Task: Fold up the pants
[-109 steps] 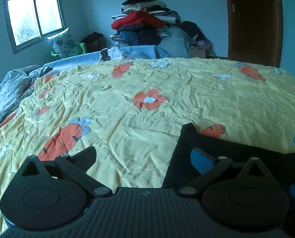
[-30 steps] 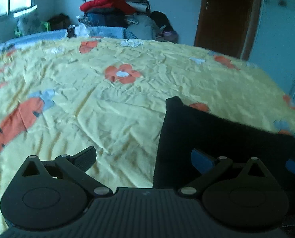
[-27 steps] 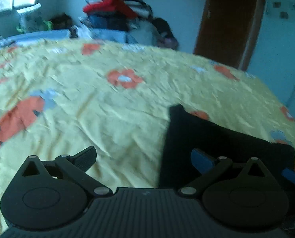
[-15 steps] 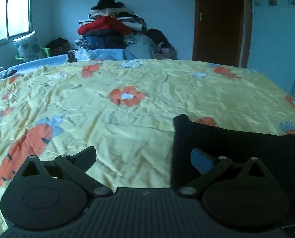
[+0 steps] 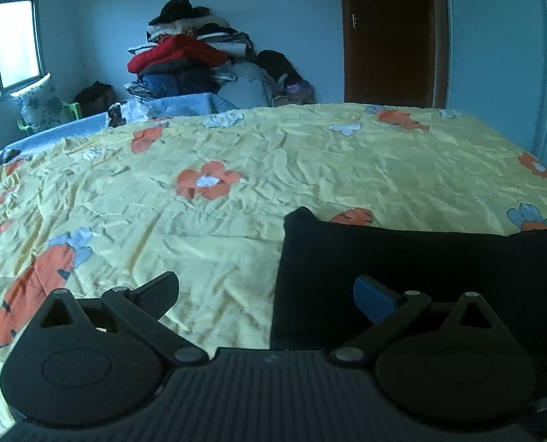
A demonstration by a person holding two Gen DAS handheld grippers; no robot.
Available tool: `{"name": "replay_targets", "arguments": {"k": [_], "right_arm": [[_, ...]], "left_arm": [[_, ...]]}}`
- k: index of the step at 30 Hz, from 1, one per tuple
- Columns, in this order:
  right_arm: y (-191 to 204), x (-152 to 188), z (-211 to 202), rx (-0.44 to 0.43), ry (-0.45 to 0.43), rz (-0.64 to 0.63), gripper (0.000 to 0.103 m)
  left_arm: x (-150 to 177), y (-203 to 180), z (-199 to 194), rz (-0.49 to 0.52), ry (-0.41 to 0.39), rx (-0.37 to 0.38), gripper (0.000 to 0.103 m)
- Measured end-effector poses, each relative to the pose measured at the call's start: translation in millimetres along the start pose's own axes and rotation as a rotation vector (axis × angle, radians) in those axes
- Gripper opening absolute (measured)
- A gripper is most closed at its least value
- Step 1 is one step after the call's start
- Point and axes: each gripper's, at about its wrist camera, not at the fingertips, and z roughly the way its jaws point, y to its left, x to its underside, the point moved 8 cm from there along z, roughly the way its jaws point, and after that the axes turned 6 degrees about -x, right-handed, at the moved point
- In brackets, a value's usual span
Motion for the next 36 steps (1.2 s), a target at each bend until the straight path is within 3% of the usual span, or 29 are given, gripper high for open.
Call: {"name": "replay_targets", "arguments": {"k": [7, 12, 27, 36], "right_arm": [[-44, -3, -16, -0.017, 0.043, 0.183, 0.103], [-56, 9, -9, -0.059, 0.086, 0.311, 0.103], [-44, 5, -24, -0.071, 0.077, 0.287, 0.103], [-14, 20, -58, -0.11, 0.129, 0.326, 0.103]], "left_arm": [[4, -4, 1, -0.026, 0.013, 0.02, 0.103], [9, -2, 0, -0.033, 0.024, 0.016, 0.103], [19, 0, -4, -0.018, 0.083, 0.006, 0.103], [46, 8, -56, -0.008, 0.089, 0.02, 0.103]]}}
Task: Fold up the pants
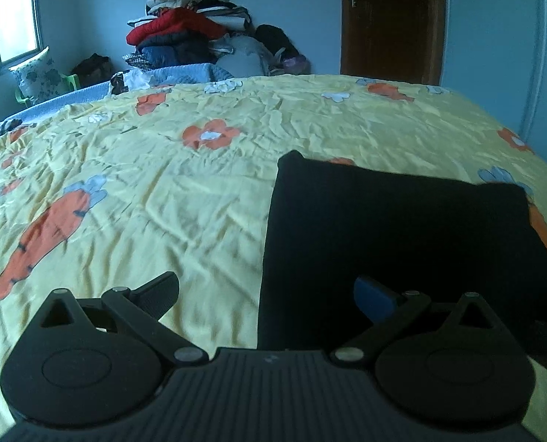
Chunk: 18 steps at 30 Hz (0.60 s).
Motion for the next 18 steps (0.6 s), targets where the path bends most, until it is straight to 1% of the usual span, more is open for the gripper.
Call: {"name": "replay_targets", "arguments": {"k": [4, 8, 10, 14, 16, 17, 18], "right_arm": [[4, 13, -7, 0.01, 0.023, -0.013, 0.103], [8, 25, -16, 0.003, 0.031, -0.023, 0.103], [12, 28, -20, -0.001, 0.031, -0.033, 0.103], [22, 35, -28, -0.009, 0.029, -0.058, 0.103], [26, 36, -32, -0.017, 0.021, -0.067, 0.103], [27, 36, -34, -0.019, 0.016, -0.07, 0.103], [27, 36, -36, -0.019, 0.012, -0.071, 0.103]], "left_arm": [[13, 6, -17, -0.005, 0.039, -0.003, 0.103], [25, 15, -31, -0.059, 0.04, 0.02, 0.103], [30, 20, -34, -0.084, 0.047, 0.005, 0.102], [39, 21, -41, -0.084, 0.068, 0.049, 0.102], [40, 18, -48, -0.085, 0.057, 0.094, 0.102], [40, 17, -52, -0.076, 0.042, 0.101, 0.102], [40, 16, -56, -0.062, 0.022, 0.091, 0.103]]}}
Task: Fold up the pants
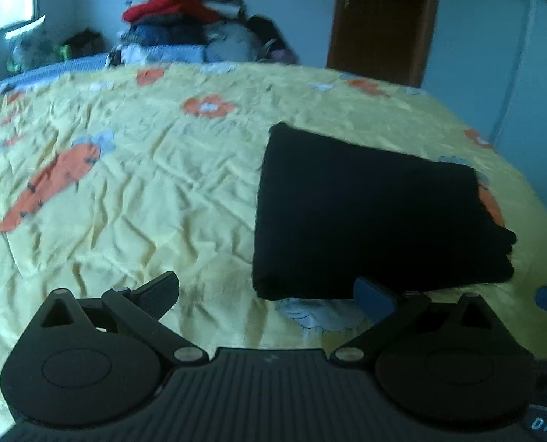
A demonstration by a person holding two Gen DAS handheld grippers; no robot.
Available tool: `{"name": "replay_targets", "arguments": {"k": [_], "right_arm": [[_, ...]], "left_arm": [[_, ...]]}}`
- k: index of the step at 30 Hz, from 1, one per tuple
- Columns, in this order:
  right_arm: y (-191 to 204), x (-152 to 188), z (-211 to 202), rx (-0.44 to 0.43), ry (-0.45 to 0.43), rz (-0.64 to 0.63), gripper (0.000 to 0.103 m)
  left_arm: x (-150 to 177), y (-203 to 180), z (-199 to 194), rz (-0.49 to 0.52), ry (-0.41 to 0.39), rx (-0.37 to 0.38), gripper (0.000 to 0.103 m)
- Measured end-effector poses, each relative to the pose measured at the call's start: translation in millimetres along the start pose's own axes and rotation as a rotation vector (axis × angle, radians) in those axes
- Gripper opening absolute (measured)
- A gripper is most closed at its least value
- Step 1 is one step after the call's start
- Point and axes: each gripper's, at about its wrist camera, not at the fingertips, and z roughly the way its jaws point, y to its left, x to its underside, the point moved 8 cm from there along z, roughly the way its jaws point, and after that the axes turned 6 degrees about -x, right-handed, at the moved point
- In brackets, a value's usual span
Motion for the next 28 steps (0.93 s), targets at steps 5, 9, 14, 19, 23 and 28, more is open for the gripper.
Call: {"name": "replay_targets", "arguments": {"k": [5, 9, 14, 19, 23, 28], "right_arm": [[-3, 1, -5, 0.005, -0.011, 0.013, 0.103], [-6, 0, -7, 0.009, -0.016, 0.018, 0.103], [-8, 0, -6, 0.016, -0.02, 0.018, 0.103], [-7, 1, -3, 0.018, -0.009, 0.015, 0.103], [-6, 2, -2, 0.022, -0.004, 0.006, 0.103], [-7, 2, -2, 0.026, -0.005, 0.007, 0.103]], "left_arm": [[-7, -6, -10, 0.049, -0.086, -0.062, 0.102], [-12, -10, -15, 0.032, -0.096, -0.025, 0.103], [-14, -8, -19, 0.068, -0.159, -0.081, 0.103], [-13, -10, -17, 0.117, -0.15, -0.108, 0.102], [-11, -15, -19, 0.112, -0.14, -0.034, 0.103], [-8, -19, -21, 0.134, -0.152, -0.05, 0.103]]}}
